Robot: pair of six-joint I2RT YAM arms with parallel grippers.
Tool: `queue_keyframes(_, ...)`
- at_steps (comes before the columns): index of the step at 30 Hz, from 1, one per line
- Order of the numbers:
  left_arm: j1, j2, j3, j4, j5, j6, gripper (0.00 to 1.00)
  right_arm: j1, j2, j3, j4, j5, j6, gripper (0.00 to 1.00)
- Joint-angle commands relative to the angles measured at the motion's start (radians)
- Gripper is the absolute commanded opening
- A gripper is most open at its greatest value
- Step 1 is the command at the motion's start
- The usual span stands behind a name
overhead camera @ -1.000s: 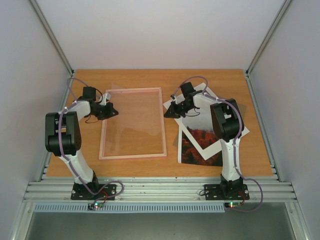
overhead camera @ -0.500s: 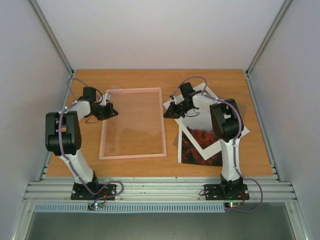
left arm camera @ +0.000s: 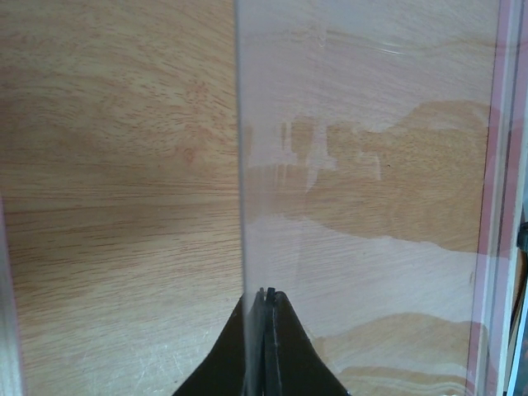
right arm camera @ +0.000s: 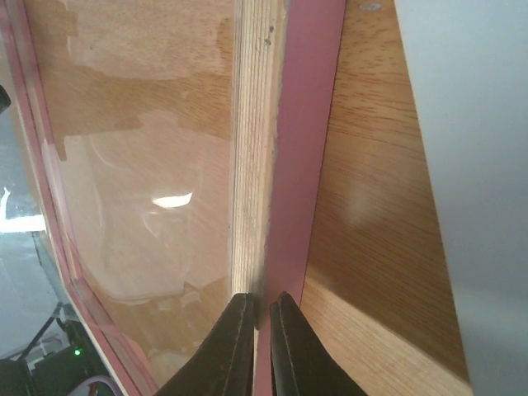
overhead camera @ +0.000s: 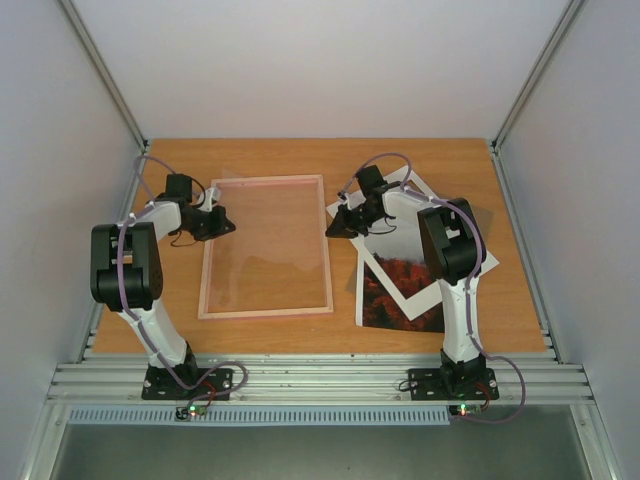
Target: Put the photo into the frame
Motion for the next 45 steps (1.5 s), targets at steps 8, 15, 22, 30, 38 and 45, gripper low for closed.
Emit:
queue_keyframes(8, 0.011, -0.007, -0.011, 0.025, -0.043, -0.011, 0.0, 0.008, 0.004, -0.002, -0.026, 0.078, 0.008, 0.07)
queue_keyframes(15, 0.011, 0.0, -0.015, 0.021, -0.057, -0.01, 0.01, 0.009, 0.005, 0.003, -0.026, 0.074, 0.005, 0.07)
queue_keyframes(22, 0.008, 0.015, -0.01, 0.027, -0.02, -0.014, 0.0, 0.009, 0.002, 0.0, -0.024, 0.071, 0.002, 0.07)
queue_keyframes(30, -0.005, 0.032, -0.005, 0.06, 0.014, -0.038, 0.0, 0.021, 0.009, 0.009, -0.017, 0.058, 0.0, 0.07)
queue_keyframes(38, -0.015, 0.039, -0.012, 0.081, 0.013, -0.046, 0.01, 0.035, 0.017, 0.032, -0.023, 0.056, -0.003, 0.07)
queue_keyframes(45, -0.028, 0.03, 0.005, 0.034, -0.076, -0.036, 0.07, 0.035, 0.017, 0.033, -0.028, 0.064, -0.004, 0.07)
